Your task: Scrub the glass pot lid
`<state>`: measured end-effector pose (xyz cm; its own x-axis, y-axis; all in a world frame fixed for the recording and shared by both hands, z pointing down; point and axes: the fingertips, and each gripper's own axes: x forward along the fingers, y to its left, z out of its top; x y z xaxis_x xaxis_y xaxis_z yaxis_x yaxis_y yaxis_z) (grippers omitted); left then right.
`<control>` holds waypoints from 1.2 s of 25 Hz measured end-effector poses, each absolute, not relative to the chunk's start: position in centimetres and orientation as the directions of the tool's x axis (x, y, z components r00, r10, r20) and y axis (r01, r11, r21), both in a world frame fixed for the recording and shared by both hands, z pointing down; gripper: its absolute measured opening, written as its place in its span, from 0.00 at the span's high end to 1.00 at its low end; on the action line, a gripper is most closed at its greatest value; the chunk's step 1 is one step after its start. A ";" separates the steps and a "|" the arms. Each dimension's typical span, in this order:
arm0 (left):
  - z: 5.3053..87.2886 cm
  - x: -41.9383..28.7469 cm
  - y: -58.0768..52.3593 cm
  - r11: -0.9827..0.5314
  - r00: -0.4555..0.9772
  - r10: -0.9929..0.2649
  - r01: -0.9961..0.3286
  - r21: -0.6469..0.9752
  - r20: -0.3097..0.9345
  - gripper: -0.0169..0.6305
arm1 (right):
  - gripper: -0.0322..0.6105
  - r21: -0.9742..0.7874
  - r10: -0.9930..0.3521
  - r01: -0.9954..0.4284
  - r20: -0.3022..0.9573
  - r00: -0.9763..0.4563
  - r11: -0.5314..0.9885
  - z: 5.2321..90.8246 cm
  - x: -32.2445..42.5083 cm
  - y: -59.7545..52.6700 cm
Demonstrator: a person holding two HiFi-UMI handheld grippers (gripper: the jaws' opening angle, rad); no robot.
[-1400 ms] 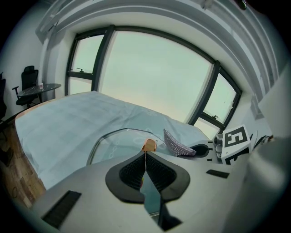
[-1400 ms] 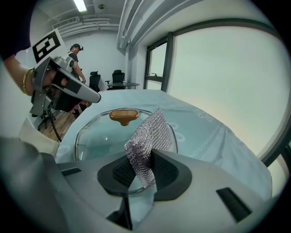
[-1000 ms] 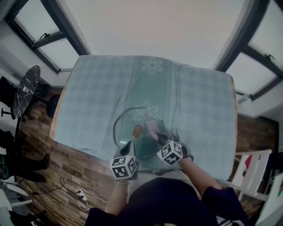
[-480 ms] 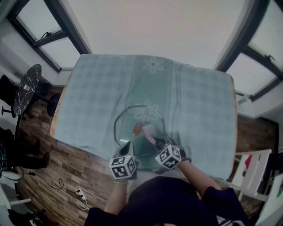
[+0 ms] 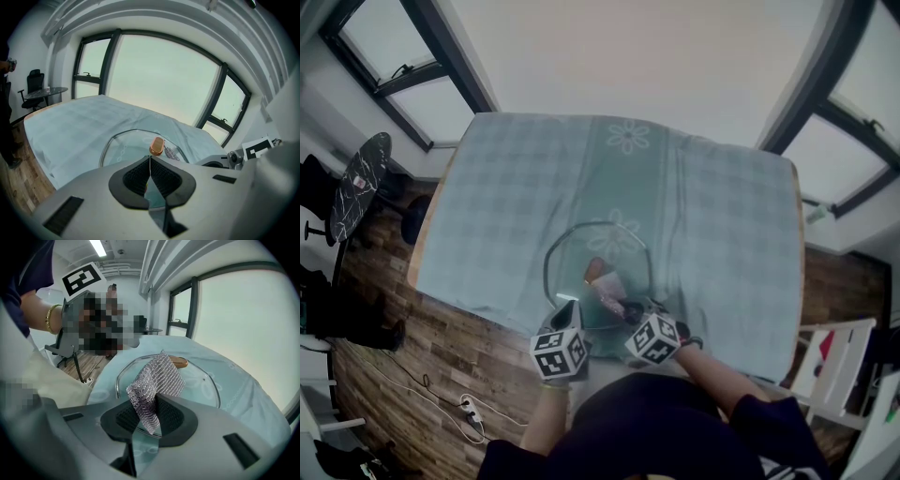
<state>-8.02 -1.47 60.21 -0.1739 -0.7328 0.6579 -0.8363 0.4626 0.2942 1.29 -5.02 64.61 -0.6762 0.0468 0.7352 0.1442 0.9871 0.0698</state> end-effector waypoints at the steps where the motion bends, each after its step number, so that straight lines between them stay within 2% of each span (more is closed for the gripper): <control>1: 60.2 -8.0 -1.4 0.463 -0.174 -0.732 -0.836 0.294 0.658 0.97 | 0.82 0.065 0.055 0.150 0.735 -0.676 0.987 64.6 1.2 -4.8; 17: 61.0 -10.0 -0.2 0.493 -0.203 -0.720 -0.822 0.284 0.664 0.97 | 0.82 -0.010 0.199 0.278 0.721 -0.663 0.961 64.6 -0.2 0.5; 30: 60.6 -12.6 -1.8 0.413 -0.129 -0.754 -0.855 0.313 0.644 0.97 | 0.82 -0.132 0.267 0.246 0.694 -0.668 0.960 63.8 -1.8 2.4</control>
<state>-12.59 -1.78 60.65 -0.1286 -0.7544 0.6437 -0.8555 0.4127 0.3128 -1.78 2.40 63.77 -0.6683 0.2669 0.6944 0.2460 0.9602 -0.1323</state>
